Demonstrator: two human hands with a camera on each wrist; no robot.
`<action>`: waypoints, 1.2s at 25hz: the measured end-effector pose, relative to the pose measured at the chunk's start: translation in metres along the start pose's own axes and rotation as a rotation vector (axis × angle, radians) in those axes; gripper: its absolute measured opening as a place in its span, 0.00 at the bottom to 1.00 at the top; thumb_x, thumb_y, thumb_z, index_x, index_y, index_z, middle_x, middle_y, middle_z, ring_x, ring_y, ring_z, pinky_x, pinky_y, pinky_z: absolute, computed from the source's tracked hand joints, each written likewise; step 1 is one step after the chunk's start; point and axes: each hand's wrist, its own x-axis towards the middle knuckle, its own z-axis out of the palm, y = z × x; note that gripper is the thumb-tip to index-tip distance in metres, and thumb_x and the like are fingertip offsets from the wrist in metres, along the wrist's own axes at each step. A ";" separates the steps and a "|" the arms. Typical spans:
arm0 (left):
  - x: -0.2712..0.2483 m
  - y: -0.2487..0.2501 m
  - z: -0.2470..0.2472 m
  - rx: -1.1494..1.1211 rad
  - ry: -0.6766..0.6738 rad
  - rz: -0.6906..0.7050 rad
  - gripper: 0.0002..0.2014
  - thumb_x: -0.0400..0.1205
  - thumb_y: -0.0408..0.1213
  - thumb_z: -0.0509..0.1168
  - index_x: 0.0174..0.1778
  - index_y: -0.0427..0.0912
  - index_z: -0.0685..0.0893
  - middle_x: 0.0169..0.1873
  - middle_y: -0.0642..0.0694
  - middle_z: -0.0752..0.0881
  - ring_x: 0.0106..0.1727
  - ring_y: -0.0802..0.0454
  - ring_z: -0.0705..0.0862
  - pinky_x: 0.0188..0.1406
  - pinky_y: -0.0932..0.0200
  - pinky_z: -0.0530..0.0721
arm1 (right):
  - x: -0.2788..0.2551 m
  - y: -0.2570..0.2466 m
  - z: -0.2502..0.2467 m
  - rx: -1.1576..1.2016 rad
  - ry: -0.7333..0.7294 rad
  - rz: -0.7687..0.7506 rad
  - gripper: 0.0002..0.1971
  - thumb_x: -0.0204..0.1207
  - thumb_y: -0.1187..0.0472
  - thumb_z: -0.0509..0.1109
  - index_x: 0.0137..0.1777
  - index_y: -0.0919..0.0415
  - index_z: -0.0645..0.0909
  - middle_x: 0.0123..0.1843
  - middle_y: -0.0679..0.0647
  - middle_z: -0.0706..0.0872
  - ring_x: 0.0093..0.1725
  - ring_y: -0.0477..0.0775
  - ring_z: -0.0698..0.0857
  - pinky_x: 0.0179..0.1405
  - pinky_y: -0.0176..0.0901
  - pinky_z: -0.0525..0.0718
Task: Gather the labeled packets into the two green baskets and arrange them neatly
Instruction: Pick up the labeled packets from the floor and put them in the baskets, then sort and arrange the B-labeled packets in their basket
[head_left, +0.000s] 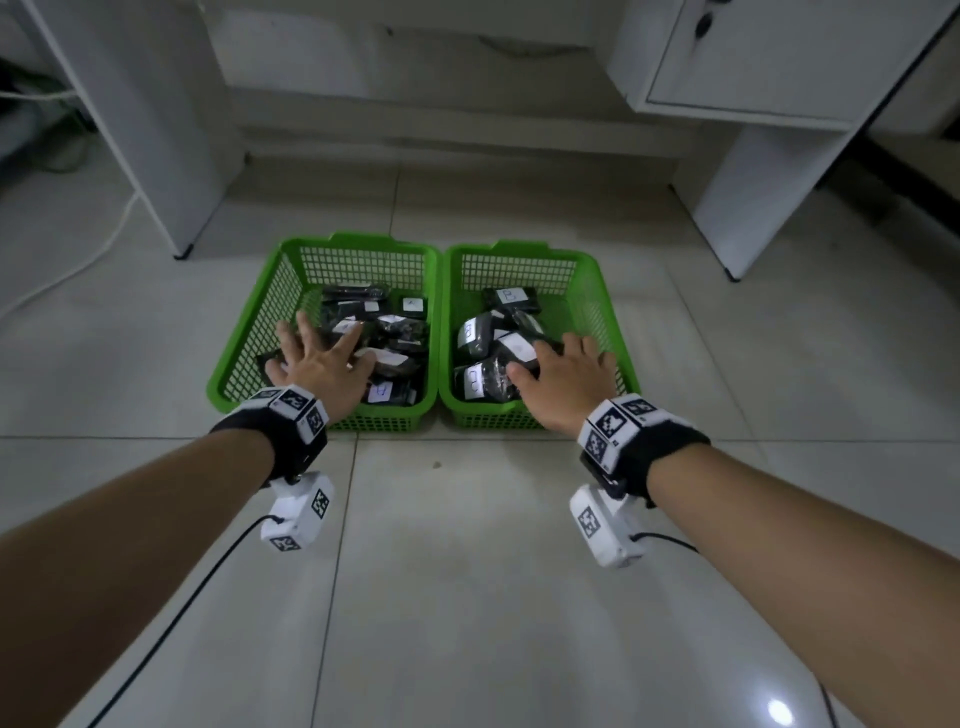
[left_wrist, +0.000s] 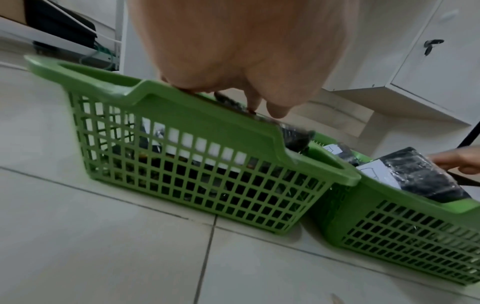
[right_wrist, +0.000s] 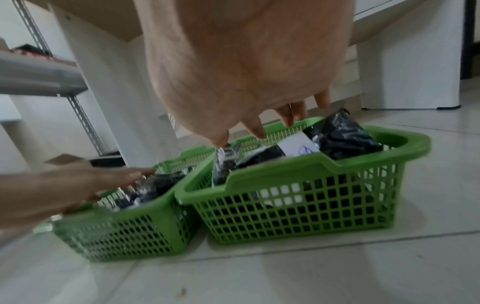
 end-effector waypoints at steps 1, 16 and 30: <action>-0.001 0.003 -0.003 0.028 -0.004 -0.001 0.29 0.85 0.65 0.44 0.84 0.69 0.52 0.87 0.38 0.37 0.86 0.33 0.33 0.80 0.26 0.46 | 0.002 0.000 -0.005 0.031 0.012 0.001 0.32 0.85 0.35 0.46 0.80 0.53 0.71 0.78 0.62 0.72 0.78 0.64 0.66 0.78 0.65 0.62; -0.047 0.102 -0.112 0.155 0.052 0.430 0.23 0.88 0.58 0.48 0.70 0.54 0.80 0.86 0.46 0.59 0.87 0.47 0.54 0.83 0.35 0.46 | 0.011 0.026 -0.094 0.112 -0.170 -0.351 0.16 0.83 0.47 0.68 0.58 0.59 0.84 0.54 0.56 0.87 0.51 0.58 0.86 0.42 0.45 0.81; 0.096 0.106 -0.016 0.064 -0.211 0.502 0.37 0.86 0.54 0.59 0.87 0.44 0.52 0.87 0.44 0.43 0.88 0.45 0.43 0.86 0.38 0.55 | 0.027 0.000 0.042 0.297 0.141 -0.039 0.32 0.84 0.34 0.39 0.75 0.48 0.71 0.75 0.49 0.75 0.74 0.56 0.73 0.80 0.67 0.60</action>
